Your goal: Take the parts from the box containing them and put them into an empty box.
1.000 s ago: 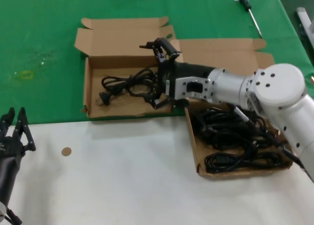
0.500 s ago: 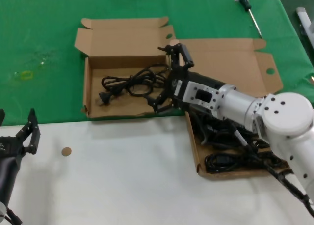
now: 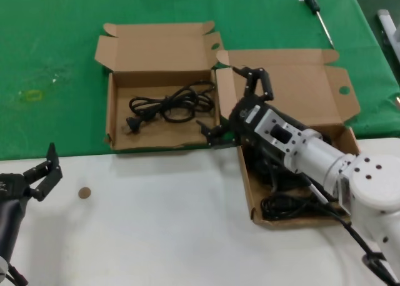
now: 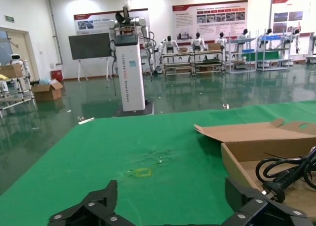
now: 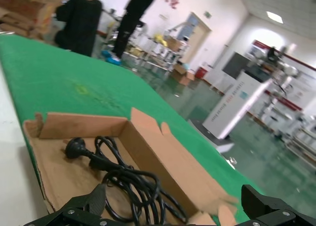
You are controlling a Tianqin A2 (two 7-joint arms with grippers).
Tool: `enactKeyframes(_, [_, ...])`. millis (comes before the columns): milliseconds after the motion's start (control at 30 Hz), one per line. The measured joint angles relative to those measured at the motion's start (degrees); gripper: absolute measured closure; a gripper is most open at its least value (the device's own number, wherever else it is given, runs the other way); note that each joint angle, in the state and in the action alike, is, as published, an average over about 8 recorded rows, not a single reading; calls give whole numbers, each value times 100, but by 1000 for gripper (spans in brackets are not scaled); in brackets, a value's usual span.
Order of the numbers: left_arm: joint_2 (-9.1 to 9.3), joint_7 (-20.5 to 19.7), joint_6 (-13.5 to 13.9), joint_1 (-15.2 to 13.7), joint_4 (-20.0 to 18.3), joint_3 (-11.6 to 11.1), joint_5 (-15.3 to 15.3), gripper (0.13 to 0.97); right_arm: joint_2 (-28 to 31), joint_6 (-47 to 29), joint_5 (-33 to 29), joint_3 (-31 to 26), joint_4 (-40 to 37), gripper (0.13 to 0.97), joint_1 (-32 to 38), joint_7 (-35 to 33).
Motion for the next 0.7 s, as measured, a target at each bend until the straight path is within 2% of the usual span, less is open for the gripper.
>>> enactKeyframes(133, [0, 0, 0, 0, 0, 0, 0, 361, 10, 214, 88, 133, 215, 129, -280, 231])
enactKeyframes(433, [0, 2, 0, 0, 0, 0, 0, 215, 32, 682, 282, 423, 686, 129, -891, 733])
enactKeyframes(567, [0, 2, 0, 0, 0, 0, 0, 215, 42, 892, 368, 553, 897, 129, -1167, 957])
enactKeyframes(700, [0, 2, 0, 0, 0, 0, 0, 178, 52, 1101, 455, 683, 1108, 129, -1441, 1181])
